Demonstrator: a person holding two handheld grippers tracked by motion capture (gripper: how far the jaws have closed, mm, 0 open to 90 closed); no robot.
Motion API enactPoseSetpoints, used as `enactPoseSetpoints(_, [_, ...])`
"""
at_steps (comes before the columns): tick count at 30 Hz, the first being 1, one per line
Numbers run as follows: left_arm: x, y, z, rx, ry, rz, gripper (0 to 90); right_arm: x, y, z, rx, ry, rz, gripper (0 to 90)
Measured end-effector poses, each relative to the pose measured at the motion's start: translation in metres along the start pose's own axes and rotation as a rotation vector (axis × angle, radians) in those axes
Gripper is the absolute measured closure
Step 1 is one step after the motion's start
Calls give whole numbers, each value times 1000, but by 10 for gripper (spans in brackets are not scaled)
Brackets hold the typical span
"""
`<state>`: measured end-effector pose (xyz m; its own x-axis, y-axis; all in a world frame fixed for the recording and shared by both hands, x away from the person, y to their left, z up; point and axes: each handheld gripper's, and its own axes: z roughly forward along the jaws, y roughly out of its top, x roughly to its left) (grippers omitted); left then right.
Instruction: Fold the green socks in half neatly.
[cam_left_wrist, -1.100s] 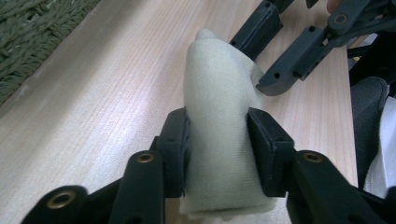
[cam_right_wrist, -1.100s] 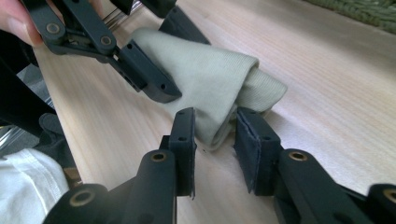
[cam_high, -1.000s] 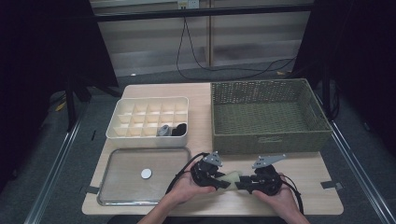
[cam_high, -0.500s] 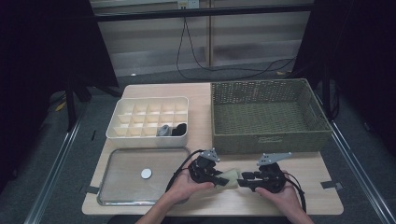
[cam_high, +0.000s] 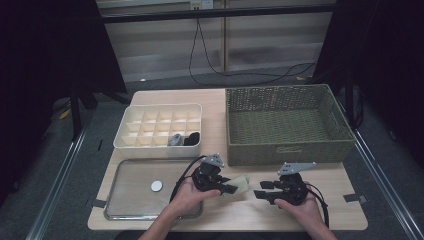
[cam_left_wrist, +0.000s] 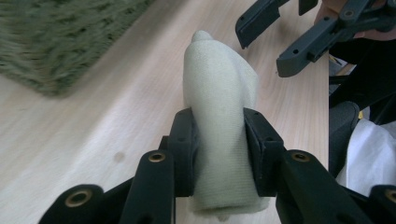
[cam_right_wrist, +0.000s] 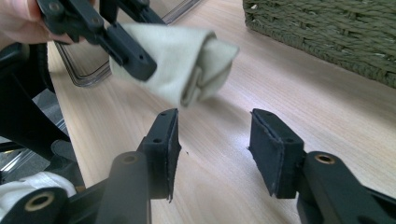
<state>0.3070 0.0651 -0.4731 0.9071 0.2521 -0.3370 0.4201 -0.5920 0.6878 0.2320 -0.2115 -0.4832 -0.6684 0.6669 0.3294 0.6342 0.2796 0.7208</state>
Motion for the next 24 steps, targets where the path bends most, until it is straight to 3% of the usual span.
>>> enactPoseSetpoints(2, [2,0,-7,-5,17,-18,675,0,0,-1,-3,1,-2,506])
enactPoseSetpoints(4, [5,-3,-11,-15,7,-16,674,0,0,-3,-11,-5,-7,495])
enactPoseSetpoints(5, [5,-3,-13,6,34,-17,674,0,1,-4,-13,-8,-2,491])
enactPoseSetpoints(7, [5,-7,-16,-5,23,-28,674,-1,1,-5,-22,-13,3,486])
enactPoseSetpoints(9, [6,-9,-22,13,37,-18,674,-2,0,-6,-23,-15,4,481])
enactPoseSetpoints(13, [6,-9,-32,-3,62,-28,673,0,-1,-7,-27,-16,1,477])
enactPoseSetpoints(19, [10,-11,-47,-20,63,-31,671,0,-2,-7,-25,-11,-2,475])
enactPoseSetpoints(20, [11,-11,-51,2,67,-29,671,0,-1,-7,-24,-12,1,473])
enactPoseSetpoints(24, [16,-11,-64,-1,85,-25,670,-2,0,-7,-26,-11,12,467])
